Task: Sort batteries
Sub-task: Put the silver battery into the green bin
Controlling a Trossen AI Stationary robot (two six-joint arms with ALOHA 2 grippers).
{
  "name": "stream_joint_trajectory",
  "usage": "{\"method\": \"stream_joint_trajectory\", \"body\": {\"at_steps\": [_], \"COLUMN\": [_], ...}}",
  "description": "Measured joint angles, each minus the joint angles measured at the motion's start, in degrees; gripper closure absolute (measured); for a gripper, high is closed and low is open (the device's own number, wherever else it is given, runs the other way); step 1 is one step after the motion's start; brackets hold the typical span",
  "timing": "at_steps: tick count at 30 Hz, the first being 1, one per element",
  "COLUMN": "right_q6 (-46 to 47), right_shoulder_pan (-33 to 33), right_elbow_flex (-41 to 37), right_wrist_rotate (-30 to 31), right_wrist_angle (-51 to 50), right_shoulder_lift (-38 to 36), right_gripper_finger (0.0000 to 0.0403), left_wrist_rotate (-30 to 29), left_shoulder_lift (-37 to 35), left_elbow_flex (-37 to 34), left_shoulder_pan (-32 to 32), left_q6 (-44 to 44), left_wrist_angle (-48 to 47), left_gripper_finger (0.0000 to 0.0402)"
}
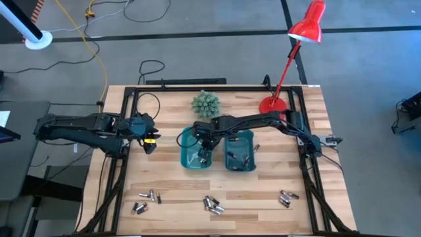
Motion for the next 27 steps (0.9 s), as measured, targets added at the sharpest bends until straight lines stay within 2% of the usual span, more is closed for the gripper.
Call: {"method": "stream_joint_trajectory", "body": {"at_steps": [5, 18, 27], "right_q6": [-3.53, -3.59, -3.68], "right_shoulder_pan": [0.08, 0.15, 0.06], "right_elbow_flex": [0.0, 0.0, 0.0], "right_wrist_rotate": [-0.02, -0.09, -0.09], "right_wrist_angle": [-0.06, -0.12, 1.55], "right_shoulder_lift": [0.0, 0.0, 0.0], "right_gripper_finger": [0.0346, 0.0344, 0.029], "left_wrist_rotate": [0.0, 0.0, 0.0], "left_shoulder_lift": [0.01, 0.01, 0.0], "left_elbow_flex": [0.0, 0.0, 0.0], "left_shoulder_pan": [0.0, 0.0, -0.01], "left_q6": [-0.04, -0.15, -0.17], "left_wrist_angle": [0.0, 0.0, 0.0], "left_gripper_finger": [0.0281, 0.0281, 0.0281]}}
